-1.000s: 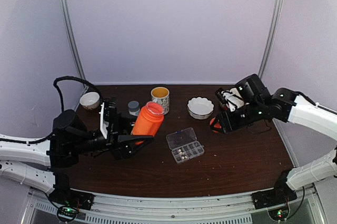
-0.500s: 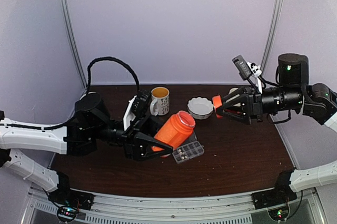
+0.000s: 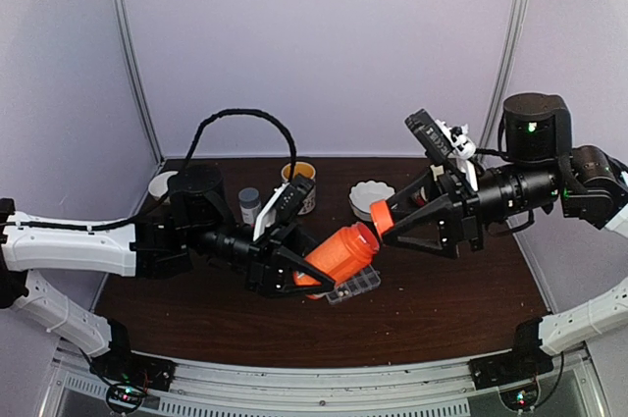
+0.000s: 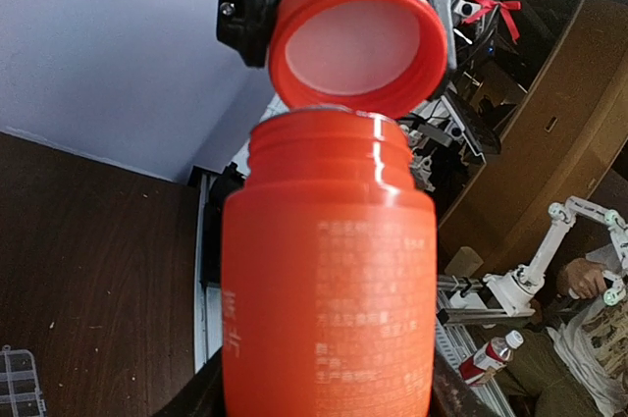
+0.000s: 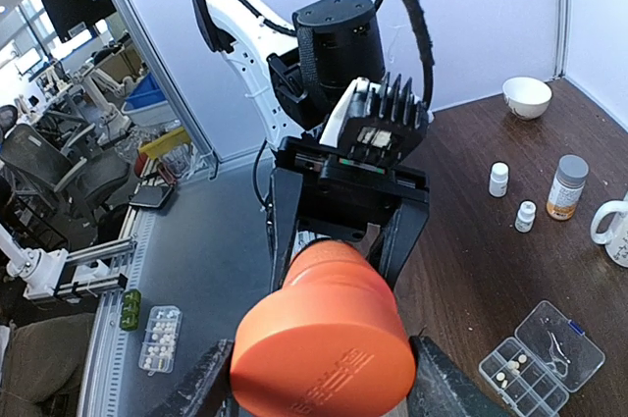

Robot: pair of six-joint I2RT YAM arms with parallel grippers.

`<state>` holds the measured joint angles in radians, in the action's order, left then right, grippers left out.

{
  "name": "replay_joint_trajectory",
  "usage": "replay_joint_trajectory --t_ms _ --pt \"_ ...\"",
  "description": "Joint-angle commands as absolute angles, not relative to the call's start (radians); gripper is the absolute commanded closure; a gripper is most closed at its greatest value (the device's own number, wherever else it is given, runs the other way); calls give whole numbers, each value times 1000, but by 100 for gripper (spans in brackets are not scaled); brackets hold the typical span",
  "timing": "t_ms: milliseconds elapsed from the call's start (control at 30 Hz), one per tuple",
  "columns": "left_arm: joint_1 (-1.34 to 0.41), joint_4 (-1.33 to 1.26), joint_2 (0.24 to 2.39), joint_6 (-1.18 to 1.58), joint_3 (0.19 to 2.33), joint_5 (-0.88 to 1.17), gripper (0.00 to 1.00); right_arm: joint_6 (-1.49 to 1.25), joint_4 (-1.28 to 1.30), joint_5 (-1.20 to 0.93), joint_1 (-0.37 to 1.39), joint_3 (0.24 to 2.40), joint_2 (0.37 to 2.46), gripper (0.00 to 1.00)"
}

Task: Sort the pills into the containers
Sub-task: Close the lid of the pill bottle on the pill bottle.

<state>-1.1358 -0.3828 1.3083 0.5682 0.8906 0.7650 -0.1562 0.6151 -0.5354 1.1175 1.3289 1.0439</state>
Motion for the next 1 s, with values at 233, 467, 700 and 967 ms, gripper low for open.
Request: replay_joint_trajectory --t_ms 233,467,700,967 --pt "-1132 -384 1324 601 939 856 100 -58 755 -333 1214 1425 1128 58" --pt "-1132 -326 1298 557 940 852 100 -41 784 -318 1214 1390 1091 61" --pt "-1132 -448 1307 600 930 864 100 -79 680 -388 1216 1325 1075 58" --pt "-1131 -519 1332 653 953 899 100 -148 452 -427 1218 1209 1022 57"
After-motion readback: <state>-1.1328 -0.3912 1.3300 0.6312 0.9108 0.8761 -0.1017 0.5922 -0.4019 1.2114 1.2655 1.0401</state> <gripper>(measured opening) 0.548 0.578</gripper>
